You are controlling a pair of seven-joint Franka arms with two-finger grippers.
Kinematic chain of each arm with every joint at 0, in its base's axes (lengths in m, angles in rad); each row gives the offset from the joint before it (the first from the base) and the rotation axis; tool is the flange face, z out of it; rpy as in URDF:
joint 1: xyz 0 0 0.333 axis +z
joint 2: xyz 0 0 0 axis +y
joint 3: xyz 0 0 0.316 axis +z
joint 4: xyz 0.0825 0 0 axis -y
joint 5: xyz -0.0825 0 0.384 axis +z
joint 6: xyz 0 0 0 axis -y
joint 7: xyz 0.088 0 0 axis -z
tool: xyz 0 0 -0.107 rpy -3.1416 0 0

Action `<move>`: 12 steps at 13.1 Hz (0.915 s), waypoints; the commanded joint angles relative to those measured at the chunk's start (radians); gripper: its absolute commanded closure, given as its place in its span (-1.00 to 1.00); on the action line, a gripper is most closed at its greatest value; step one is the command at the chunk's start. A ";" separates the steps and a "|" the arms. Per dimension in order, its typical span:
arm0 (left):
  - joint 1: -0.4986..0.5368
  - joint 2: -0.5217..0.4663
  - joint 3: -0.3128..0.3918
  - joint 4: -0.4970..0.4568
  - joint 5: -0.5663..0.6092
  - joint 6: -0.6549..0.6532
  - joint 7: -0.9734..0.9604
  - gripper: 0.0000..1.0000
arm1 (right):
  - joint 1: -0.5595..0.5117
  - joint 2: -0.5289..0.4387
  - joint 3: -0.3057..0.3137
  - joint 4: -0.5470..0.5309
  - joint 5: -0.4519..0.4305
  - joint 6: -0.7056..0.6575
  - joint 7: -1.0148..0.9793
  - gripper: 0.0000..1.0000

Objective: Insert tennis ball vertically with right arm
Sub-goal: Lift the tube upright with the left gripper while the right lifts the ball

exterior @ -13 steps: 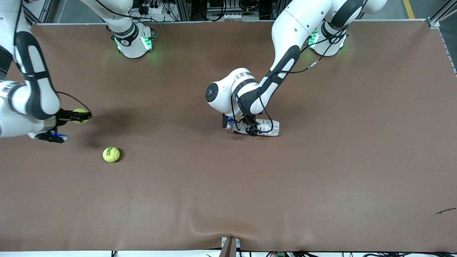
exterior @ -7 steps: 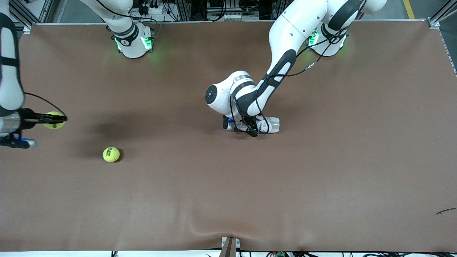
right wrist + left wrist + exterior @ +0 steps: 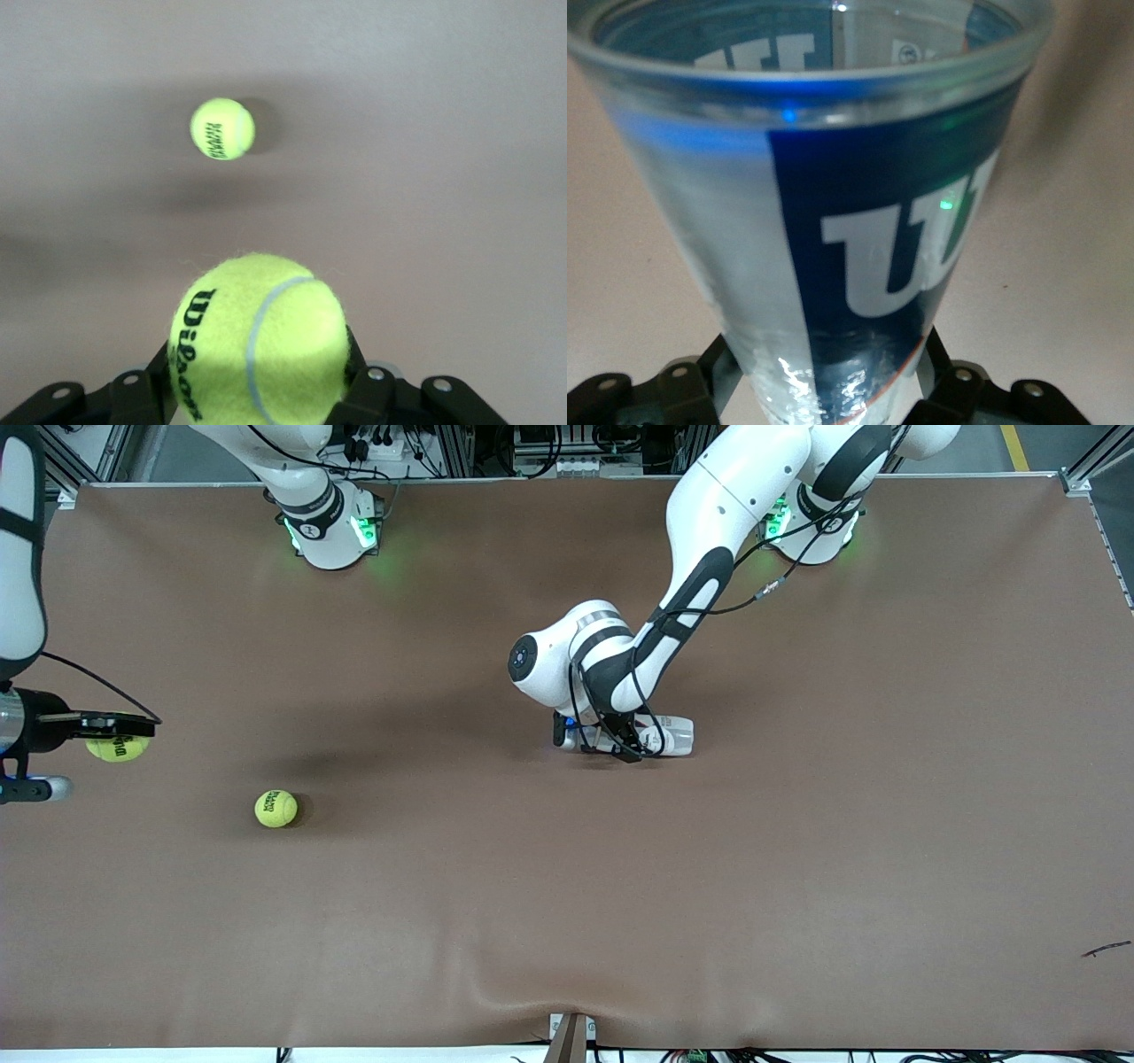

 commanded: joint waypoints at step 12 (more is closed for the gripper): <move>0.121 -0.090 -0.026 0.089 -0.195 0.048 0.135 -0.50 | 0.108 -0.085 -0.005 -0.002 0.183 -0.009 0.310 -0.31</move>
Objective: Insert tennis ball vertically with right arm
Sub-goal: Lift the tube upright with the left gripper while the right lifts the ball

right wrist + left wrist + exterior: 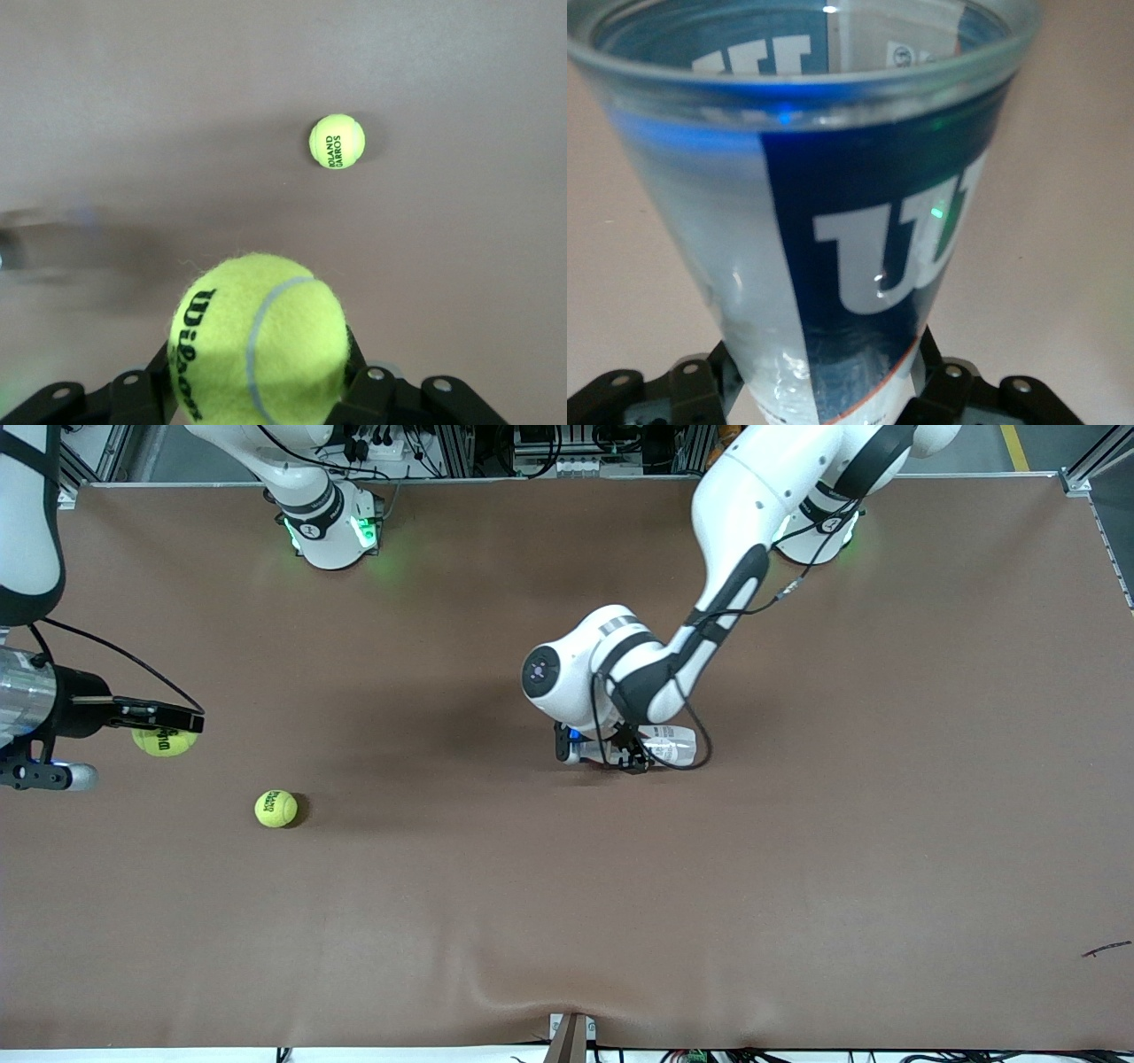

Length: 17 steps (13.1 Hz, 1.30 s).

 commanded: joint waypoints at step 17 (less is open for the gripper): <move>0.133 -0.140 -0.004 -0.018 -0.668 0.497 0.374 -0.45 | 0.270 -0.024 -0.006 0.036 0.113 0.000 0.810 -0.30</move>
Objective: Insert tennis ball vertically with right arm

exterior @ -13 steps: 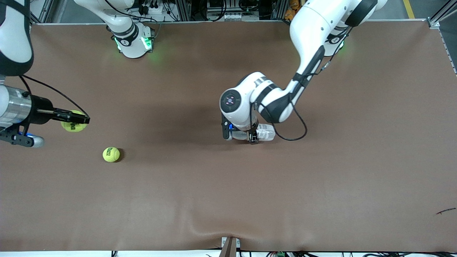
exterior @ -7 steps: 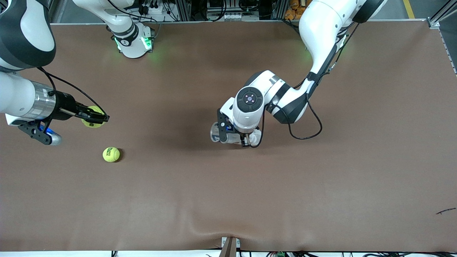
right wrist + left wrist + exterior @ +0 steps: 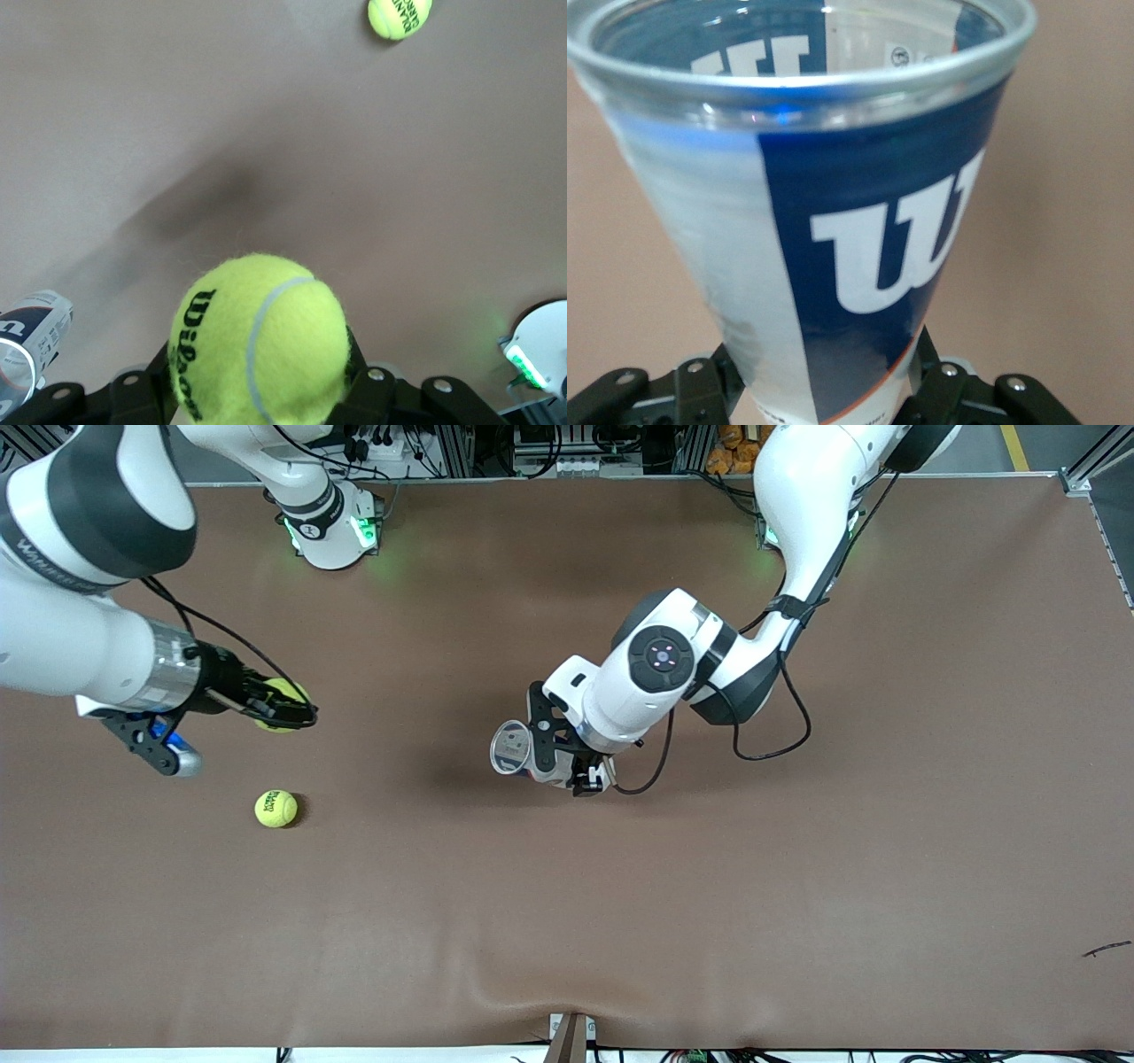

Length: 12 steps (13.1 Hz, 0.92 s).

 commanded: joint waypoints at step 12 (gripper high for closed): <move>0.090 0.022 -0.002 -0.111 -0.696 0.160 0.678 -0.43 | 0.174 0.087 -0.010 0.151 0.006 0.046 0.331 -0.30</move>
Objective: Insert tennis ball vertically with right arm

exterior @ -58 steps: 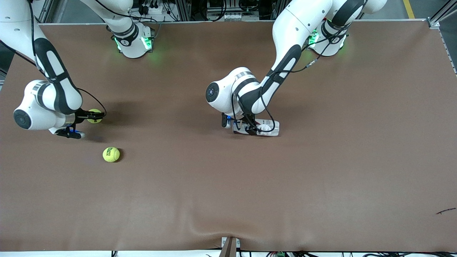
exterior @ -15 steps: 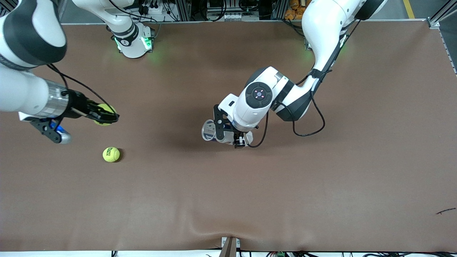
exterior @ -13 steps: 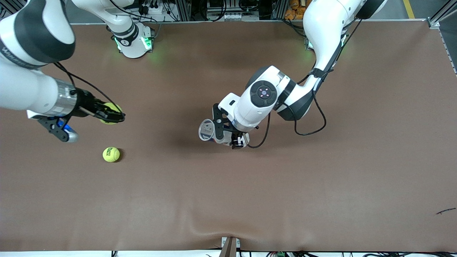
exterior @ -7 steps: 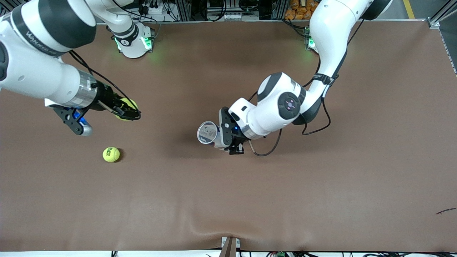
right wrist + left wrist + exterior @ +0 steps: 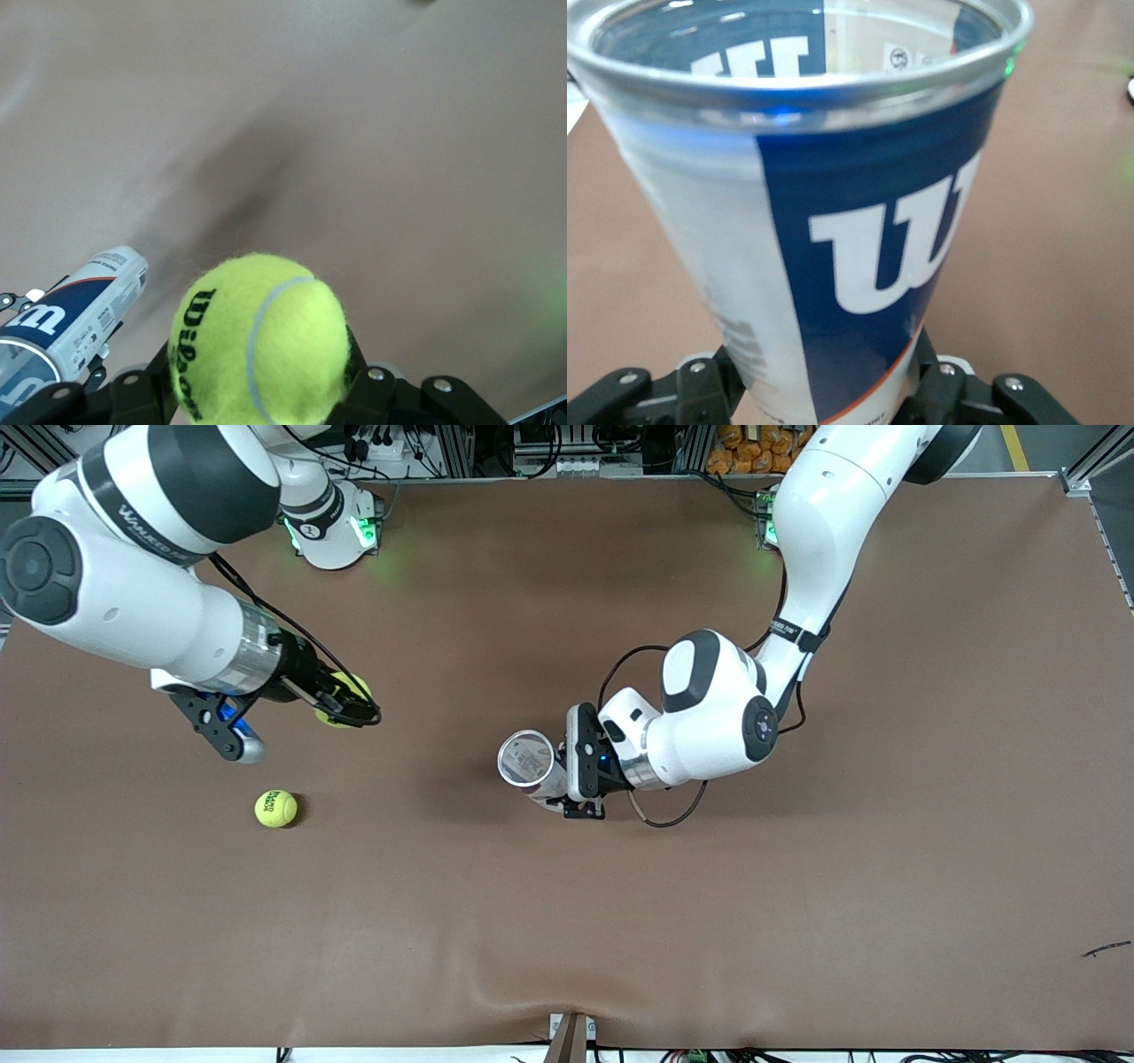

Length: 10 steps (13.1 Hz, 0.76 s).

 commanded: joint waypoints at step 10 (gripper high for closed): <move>-0.047 0.066 -0.004 -0.170 -0.618 0.121 0.526 -0.45 | 0.182 0.154 -0.010 0.152 0.004 0.209 0.370 -0.30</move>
